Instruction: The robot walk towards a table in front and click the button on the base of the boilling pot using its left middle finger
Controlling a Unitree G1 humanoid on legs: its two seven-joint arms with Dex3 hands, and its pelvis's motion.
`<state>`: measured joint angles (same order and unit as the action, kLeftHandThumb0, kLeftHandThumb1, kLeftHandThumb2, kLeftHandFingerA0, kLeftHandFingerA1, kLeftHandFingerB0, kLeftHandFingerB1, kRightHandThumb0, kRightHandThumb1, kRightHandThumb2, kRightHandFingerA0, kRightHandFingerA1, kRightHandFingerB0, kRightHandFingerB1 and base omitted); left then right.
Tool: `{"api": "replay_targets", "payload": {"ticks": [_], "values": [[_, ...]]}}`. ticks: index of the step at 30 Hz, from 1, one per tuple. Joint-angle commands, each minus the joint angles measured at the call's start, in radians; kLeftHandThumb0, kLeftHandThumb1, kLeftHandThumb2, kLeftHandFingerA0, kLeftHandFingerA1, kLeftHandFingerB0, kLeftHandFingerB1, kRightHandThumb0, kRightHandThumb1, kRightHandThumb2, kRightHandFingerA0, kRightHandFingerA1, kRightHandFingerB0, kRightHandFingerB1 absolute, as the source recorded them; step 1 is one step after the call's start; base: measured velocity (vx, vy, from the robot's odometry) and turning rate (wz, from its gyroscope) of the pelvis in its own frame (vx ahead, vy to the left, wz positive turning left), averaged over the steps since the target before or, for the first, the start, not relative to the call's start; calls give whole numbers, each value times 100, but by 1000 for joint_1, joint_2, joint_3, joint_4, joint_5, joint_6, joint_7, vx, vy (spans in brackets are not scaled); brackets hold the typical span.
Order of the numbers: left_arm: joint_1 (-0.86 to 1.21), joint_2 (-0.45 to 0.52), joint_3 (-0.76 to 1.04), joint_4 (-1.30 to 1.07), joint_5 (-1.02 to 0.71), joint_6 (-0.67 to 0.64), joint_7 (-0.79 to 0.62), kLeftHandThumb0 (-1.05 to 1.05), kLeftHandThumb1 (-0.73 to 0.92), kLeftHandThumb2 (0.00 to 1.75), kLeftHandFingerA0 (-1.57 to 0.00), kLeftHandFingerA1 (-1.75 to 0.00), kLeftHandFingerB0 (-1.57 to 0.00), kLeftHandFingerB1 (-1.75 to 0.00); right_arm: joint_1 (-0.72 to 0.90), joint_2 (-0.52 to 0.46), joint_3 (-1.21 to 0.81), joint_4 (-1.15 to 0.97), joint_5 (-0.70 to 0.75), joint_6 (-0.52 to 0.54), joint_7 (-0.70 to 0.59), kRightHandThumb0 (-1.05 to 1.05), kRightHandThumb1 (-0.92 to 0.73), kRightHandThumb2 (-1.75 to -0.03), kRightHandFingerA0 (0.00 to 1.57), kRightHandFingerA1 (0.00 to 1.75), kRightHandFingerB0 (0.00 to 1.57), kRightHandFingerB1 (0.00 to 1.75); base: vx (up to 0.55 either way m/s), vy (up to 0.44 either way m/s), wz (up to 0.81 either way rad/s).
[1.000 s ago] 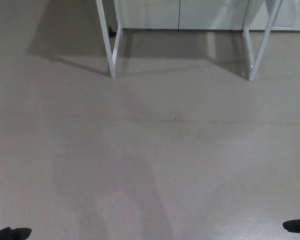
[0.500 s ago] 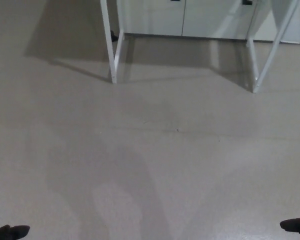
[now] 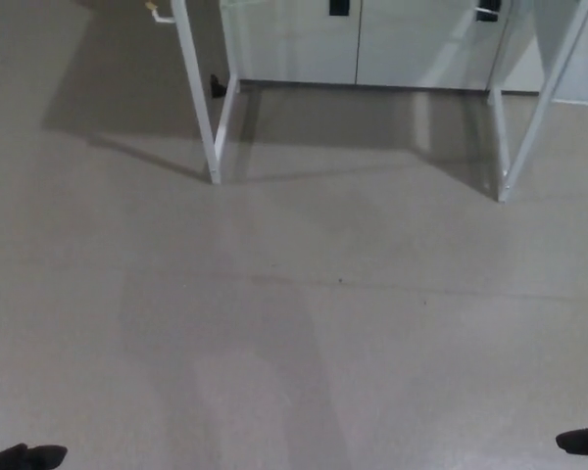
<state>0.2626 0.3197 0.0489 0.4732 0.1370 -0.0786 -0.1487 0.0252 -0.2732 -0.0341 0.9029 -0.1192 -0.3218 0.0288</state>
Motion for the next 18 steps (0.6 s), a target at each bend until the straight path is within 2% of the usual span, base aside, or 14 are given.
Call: {"api": "replay_targets", "payload": {"ticks": [1, 7, 10, 14, 18], "values": [[9, 22, 7, -3, 0, -4, 3, -19, 63, 59, -53, -41, -37, -34, 5, 2, -2, -4, 8, 14, 6, -28, -36, -51, 103, 57, 75, 52, 165, 28, -5], [10, 21, 10, -1, -9, -6, -7, -18, 63, 59, -51, -42, -36, -34, 6, -3, 4, -7, 1, 19, 5, -31, -36, -51, 102, 57, 74, 52, 164, 135, -8], [8, 18, 12, -2, -10, -6, -2, -18, 63, 59, -51, -42, -37, -34, 4, -2, 7, -11, -2, 25, -1, -30, -36, -51, 103, 57, 75, 52, 231, 362, -8], [14, 24, 5, -7, 6, 0, 8, -21, 62, 59, -51, -41, -38, -34, 4, -2, 11, 1, -5, 18, -5, -31, -36, -51, 103, 57, 75, 52, 156, 68, 7], [15, 23, 5, -10, 0, 16, 3, -21, 63, 59, -49, -40, -36, -34, 7, 2, 7, 0, 4, 11, 1, -28, -37, -51, 93, 57, 74, 54, 162, -67, 7]]}}
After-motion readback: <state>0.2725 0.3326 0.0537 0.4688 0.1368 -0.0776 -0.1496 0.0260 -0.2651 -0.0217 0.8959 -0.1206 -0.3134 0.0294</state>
